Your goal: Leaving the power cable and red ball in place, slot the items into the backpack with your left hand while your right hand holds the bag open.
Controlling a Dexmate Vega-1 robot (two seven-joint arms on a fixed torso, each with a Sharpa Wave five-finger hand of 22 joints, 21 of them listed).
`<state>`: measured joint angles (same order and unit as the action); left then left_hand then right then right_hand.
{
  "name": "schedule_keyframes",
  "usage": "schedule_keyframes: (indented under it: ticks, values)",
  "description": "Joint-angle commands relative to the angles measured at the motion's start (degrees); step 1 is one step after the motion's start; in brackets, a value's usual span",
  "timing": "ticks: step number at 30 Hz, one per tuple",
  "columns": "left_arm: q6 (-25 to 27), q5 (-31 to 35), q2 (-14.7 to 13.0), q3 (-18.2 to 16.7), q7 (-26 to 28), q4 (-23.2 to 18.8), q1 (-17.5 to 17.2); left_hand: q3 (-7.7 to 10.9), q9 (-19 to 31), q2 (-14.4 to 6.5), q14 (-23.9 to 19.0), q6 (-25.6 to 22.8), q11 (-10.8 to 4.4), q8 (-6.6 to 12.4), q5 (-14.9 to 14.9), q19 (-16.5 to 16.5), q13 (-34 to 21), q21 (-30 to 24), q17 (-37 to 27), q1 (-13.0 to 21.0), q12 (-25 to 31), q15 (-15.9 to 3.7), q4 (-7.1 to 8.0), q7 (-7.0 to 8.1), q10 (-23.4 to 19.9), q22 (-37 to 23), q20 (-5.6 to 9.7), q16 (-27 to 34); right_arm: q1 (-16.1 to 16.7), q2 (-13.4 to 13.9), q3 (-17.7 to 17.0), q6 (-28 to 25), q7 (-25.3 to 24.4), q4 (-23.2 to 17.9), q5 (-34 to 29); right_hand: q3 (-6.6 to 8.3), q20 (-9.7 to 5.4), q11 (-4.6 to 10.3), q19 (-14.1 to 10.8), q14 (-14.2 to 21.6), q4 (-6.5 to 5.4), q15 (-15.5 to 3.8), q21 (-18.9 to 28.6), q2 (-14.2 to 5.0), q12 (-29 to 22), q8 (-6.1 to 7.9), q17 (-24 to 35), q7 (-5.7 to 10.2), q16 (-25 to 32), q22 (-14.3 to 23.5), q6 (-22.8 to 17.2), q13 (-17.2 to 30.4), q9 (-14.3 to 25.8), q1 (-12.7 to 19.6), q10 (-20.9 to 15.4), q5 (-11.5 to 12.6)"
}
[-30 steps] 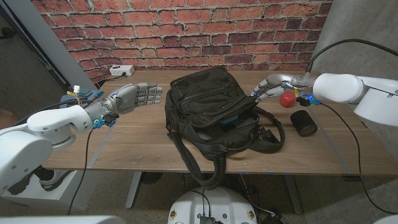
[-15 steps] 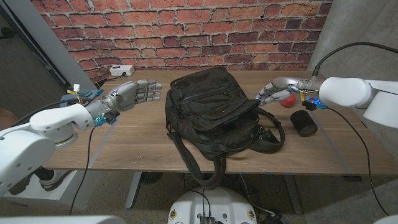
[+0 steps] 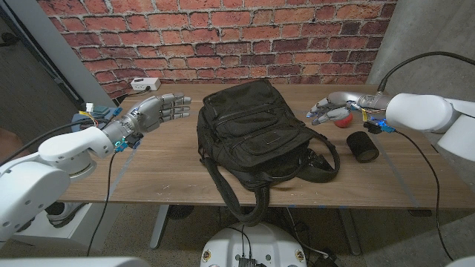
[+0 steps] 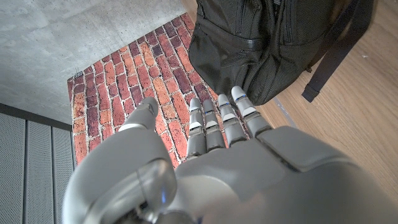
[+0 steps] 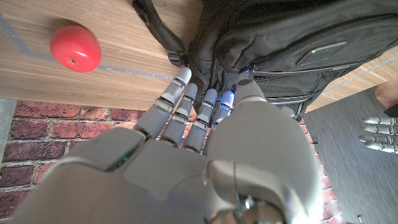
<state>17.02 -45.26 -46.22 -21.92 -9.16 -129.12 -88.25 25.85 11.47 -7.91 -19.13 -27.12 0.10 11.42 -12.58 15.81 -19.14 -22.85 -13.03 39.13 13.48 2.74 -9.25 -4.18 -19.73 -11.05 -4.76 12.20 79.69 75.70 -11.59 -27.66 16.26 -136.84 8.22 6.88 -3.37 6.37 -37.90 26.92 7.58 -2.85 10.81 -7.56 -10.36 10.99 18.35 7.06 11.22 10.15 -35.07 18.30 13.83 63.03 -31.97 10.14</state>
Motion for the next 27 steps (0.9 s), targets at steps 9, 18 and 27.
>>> schedule_keyframes:
  ticks: [9, 18, 27]
  values:
    - [-7.81, 2.59, 2.71, 3.65, 3.22, 2.01, 0.16, 0.23, 0.09, 0.53, 0.13, -0.05, -0.14, 0.10, -0.49, 0.03, -0.01, 0.01, -0.05, 0.37, 0.00, -0.23, 0.09, 0.55, 0.05, -0.24, 0.46, -0.16, -4.17, -7.46, 3.96, 3.87, -1.50, 1.53, -4.08, -0.46, -0.83, 0.00, 0.19, -0.04, -0.40, -7.41, 0.39, -0.35, -0.48, 0.37, 0.05, 0.13, 0.50, -0.04, -0.08, -0.09, 0.17, -1.11, -0.15, 0.31]
    - [-12.02, 5.31, 3.21, 6.26, 5.22, 3.64, 1.14, 0.30, 0.08, 0.45, -0.05, -0.16, -0.28, 0.16, -0.54, 0.11, 0.04, 0.02, 0.01, 0.28, -0.01, -0.42, 0.23, 0.80, 0.01, -0.23, 0.56, -0.07, -7.93, -9.41, 9.04, 6.96, -5.80, 4.00, -2.85, -0.66, -0.91, -0.06, -0.08, 0.27, -0.76, -7.21, 0.56, -0.43, -0.76, 0.66, -0.05, -0.16, 0.83, -0.04, -0.46, -0.20, 0.16, -1.83, -0.52, 0.24]
    - [-16.07, 9.53, 3.12, 10.22, 7.92, 5.50, 3.25, 0.42, 0.07, 0.36, -0.45, -0.94, -0.53, 0.45, -0.59, 0.48, 0.11, -0.07, 0.09, 0.05, 0.33, -0.84, 0.43, 0.93, -0.94, -0.22, 1.00, 0.09, -10.32, -11.34, 11.91, 11.08, -9.25, 7.05, -1.07, -0.66, -1.06, -0.05, -0.18, 0.39, -0.80, -7.07, 0.64, -0.53, -0.87, 0.77, -0.14, -0.27, 1.00, -0.03, -0.57, -0.29, 0.15, -2.01, -0.61, 0.21]
